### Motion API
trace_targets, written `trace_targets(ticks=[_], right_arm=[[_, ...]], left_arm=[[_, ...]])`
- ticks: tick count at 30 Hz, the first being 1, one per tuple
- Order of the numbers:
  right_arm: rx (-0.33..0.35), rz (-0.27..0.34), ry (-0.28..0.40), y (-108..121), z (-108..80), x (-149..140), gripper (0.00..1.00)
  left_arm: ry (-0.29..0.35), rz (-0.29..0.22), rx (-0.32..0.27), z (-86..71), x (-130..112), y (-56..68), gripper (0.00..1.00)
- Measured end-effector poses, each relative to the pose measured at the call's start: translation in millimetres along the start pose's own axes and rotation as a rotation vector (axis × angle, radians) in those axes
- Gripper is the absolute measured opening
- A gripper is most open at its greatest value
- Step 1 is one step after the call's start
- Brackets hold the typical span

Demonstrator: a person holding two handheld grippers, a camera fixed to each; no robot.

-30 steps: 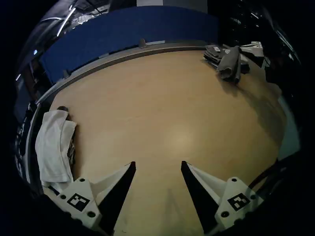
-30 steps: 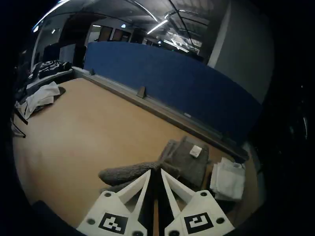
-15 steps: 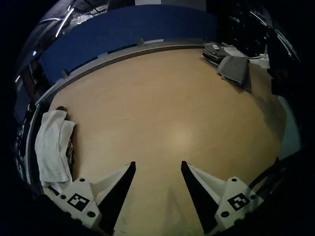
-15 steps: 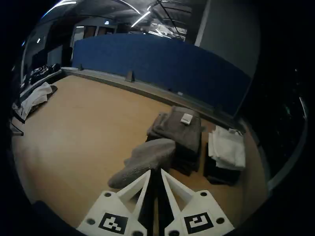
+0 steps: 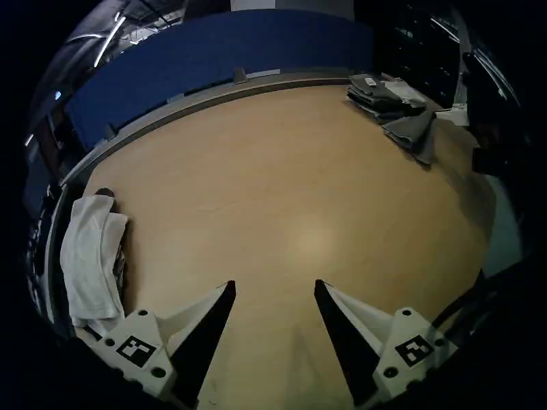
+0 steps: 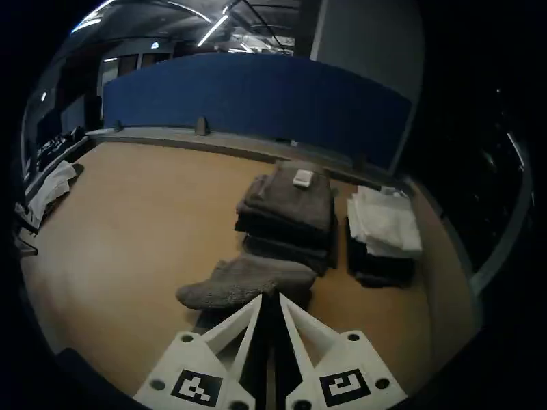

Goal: Fold towel

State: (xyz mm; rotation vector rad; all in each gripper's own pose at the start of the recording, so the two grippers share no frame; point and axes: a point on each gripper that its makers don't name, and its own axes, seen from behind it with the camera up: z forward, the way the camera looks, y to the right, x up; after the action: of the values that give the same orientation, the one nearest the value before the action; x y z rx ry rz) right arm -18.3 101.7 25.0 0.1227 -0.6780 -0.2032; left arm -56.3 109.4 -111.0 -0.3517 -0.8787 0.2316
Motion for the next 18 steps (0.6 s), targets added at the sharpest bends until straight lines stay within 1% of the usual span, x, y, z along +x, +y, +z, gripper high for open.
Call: trace_targets(ticks=[6, 12, 15, 18], right_arm=[[-0.043, 0.047, -0.074, 14, 1.7, -41, 0.03], [-0.091, 0.117, -0.150, 30, 2.7, -78, 0.03], [-0.108, 0.150, -0.186, 35, 3.2, -94, 0.05], [-0.122, 0.170, -0.215, 38, 3.7, -107, 0.07]], left_arm=[[-0.004, 0.000, 0.001, -0.8, -3, -0.3, 0.85], [-0.006, 0.007, 0.002, -1.3, -4, 0.1, 0.85], [-0.007, 0.009, 0.002, -1.0, -5, 0.5, 0.85], [-0.008, 0.010, 0.002, -0.8, -6, 1.1, 0.85]])
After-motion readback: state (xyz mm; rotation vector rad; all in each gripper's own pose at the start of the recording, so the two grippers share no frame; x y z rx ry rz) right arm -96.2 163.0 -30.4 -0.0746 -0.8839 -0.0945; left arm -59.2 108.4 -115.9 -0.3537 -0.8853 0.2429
